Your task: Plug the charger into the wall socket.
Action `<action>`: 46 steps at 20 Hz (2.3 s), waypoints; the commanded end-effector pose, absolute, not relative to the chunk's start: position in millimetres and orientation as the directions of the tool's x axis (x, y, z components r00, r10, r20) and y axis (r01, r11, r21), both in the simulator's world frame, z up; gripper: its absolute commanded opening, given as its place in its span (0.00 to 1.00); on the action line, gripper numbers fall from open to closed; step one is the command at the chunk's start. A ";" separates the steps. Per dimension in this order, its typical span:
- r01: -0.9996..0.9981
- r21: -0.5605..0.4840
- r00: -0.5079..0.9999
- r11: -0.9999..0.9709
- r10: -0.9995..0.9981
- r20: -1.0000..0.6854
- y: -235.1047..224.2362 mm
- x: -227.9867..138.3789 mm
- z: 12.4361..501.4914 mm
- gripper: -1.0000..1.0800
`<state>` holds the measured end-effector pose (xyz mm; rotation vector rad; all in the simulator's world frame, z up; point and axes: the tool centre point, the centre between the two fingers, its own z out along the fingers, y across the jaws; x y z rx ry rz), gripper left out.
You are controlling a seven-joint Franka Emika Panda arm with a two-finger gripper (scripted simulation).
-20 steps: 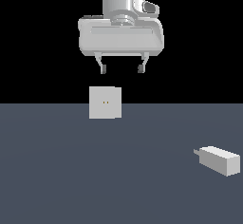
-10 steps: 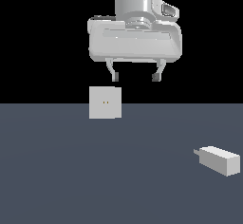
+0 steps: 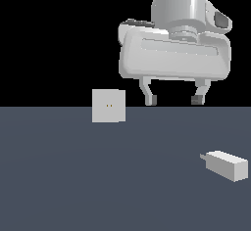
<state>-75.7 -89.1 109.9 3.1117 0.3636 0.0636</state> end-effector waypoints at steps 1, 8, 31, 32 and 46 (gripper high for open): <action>0.254 0.010 0.966 -0.967 0.254 0.042 -103.2 -86.1 98.6 0.96; 0.300 0.004 0.953 -0.954 0.300 0.047 -132.2 -104.1 75.6 0.96; 0.325 0.000 0.945 -0.946 0.325 0.049 -149.1 -113.1 29.0 0.96; 0.325 0.000 0.945 -0.946 0.325 0.049 -149.2 -113.1 24.9 0.96; 0.326 0.000 0.944 -0.945 0.326 0.049 -149.4 -112.5 11.8 0.00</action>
